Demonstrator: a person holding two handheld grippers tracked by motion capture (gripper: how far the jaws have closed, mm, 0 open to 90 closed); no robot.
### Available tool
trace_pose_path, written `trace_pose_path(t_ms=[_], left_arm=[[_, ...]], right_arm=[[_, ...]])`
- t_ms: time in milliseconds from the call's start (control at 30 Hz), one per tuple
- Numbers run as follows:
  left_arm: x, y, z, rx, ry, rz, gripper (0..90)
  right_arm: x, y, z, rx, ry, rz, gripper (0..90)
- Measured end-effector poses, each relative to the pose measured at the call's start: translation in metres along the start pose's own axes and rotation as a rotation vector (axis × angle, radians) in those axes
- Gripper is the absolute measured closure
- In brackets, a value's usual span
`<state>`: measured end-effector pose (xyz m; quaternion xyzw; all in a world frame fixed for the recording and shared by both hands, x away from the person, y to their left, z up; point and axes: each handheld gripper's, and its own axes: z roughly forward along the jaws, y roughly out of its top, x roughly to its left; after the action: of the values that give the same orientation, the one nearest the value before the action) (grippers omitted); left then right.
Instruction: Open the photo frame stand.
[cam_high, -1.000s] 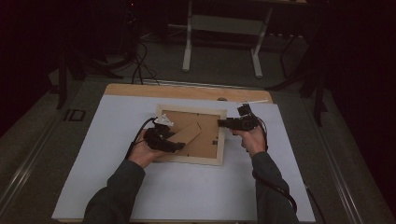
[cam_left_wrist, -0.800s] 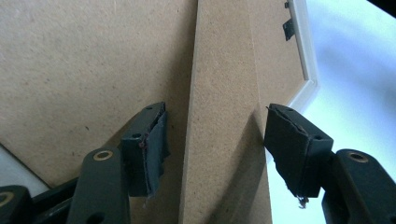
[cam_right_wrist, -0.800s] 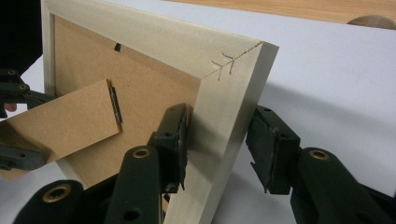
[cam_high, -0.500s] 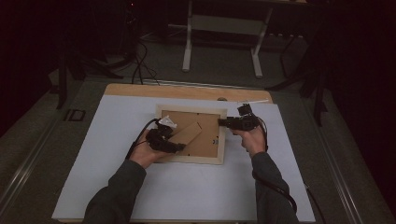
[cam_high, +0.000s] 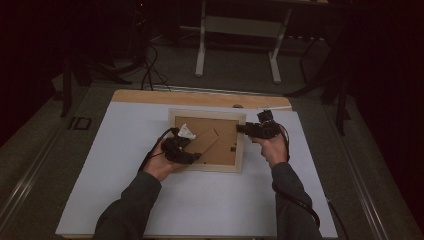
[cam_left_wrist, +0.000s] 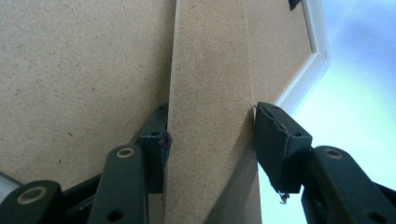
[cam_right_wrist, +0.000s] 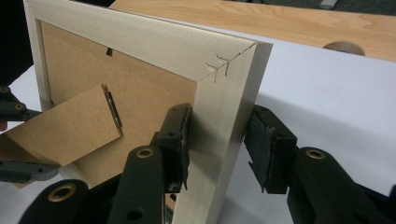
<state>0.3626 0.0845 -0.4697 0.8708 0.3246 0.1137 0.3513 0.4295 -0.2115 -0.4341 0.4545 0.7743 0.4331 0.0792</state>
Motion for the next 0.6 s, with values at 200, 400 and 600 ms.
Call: trace_pose_path(t_ms=[200,400,600], left_arm=[[-0.002,0.002,0.002,-0.014,0.032,0.004,52.1],[-0.003,0.004,0.003,-0.017,0.047,0.003,52.6],[0.0,0.006,0.004,-0.033,0.049,-0.017,53.5]], right_arm=[[0.002,0.003,-0.006,-0.022,-0.014,-0.012,60.8],[0.004,0.004,-0.01,-0.038,-0.029,-0.033,60.9],[0.006,0.003,-0.012,-0.061,-0.041,-0.042,61.1]])
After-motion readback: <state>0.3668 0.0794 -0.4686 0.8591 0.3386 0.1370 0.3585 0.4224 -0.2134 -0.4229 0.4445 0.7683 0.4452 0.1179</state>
